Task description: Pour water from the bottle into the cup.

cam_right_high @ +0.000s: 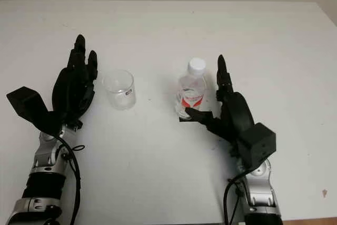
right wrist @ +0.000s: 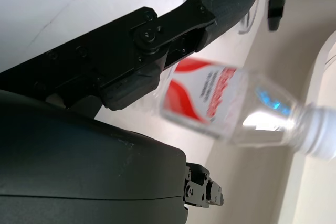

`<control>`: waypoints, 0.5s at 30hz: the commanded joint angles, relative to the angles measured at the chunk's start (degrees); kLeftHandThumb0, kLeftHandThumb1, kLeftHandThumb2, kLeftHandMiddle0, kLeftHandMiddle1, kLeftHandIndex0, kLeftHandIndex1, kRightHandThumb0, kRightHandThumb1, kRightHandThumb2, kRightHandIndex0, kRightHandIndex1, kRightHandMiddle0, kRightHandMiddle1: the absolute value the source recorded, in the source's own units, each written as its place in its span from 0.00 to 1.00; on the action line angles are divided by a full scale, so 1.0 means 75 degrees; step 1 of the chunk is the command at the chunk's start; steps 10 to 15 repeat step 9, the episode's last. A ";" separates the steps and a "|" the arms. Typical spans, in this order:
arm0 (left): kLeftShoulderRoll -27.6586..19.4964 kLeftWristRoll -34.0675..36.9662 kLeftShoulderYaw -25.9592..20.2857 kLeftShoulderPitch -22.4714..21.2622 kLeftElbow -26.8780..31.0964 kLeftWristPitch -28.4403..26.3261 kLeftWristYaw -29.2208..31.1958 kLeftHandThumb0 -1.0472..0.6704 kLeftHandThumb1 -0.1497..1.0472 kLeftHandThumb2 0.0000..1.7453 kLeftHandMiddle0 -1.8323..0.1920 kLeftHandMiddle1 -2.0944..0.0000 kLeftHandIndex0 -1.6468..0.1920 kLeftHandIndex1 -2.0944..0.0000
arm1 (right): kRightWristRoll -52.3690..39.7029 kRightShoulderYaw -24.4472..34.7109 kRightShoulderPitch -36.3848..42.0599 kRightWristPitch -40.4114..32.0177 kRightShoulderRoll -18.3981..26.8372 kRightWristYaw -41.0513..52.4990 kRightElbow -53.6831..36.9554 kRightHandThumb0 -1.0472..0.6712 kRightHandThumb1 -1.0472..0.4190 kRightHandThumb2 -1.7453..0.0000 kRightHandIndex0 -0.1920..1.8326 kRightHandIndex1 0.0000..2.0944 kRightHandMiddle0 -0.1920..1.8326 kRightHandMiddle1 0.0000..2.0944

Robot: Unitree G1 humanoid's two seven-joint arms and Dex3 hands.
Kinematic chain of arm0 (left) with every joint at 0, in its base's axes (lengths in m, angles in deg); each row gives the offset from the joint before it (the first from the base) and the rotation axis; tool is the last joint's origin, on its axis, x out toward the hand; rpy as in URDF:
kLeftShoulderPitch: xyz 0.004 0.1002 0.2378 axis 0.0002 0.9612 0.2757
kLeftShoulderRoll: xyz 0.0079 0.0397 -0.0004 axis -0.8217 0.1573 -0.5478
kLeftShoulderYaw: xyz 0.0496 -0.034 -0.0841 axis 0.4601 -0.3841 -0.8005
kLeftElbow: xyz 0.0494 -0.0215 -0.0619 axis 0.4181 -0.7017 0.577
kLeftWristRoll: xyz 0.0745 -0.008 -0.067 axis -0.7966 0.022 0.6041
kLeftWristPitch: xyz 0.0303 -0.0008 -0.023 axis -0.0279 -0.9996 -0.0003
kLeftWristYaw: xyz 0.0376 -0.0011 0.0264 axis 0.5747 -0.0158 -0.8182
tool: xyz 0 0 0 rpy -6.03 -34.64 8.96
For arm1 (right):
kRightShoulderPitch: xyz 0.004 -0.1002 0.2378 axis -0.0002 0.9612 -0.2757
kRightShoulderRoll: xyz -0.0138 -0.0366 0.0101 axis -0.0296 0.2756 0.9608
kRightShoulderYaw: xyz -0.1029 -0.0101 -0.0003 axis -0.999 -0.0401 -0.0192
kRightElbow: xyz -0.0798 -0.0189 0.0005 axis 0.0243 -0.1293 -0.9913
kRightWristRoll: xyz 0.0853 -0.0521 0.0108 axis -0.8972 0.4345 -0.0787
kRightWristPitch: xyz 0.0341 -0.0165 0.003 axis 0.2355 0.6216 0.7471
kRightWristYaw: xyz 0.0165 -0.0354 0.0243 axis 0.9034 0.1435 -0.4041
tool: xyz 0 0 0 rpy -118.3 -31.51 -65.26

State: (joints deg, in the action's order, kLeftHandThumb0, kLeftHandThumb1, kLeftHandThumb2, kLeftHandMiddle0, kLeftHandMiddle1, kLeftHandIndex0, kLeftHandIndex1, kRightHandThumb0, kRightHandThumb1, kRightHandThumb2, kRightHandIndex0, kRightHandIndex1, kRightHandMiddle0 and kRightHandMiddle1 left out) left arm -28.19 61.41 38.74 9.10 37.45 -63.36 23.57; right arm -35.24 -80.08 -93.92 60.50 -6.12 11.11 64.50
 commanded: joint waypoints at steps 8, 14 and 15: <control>-0.0003 -0.0051 0.0034 -0.0080 -0.0026 0.0080 -0.0010 0.12 1.00 0.40 1.00 0.99 1.00 1.00 | 0.0353 -0.0530 0.0405 -0.0365 -0.0127 -0.0007 -0.0845 0.02 0.12 0.97 0.00 0.00 0.00 0.00; 0.0008 -0.0042 0.0035 -0.0057 0.0019 0.0068 -0.0018 0.12 1.00 0.40 1.00 0.99 1.00 1.00 | 0.0344 -0.0553 0.0425 -0.0416 -0.0142 -0.0010 -0.0888 0.01 0.12 0.97 0.00 0.00 0.00 0.00; 0.0008 -0.0042 0.0035 -0.0057 0.0019 0.0068 -0.0018 0.12 1.00 0.40 1.00 0.99 1.00 1.00 | 0.0344 -0.0553 0.0425 -0.0416 -0.0142 -0.0010 -0.0888 0.01 0.12 0.97 0.00 0.00 0.00 0.00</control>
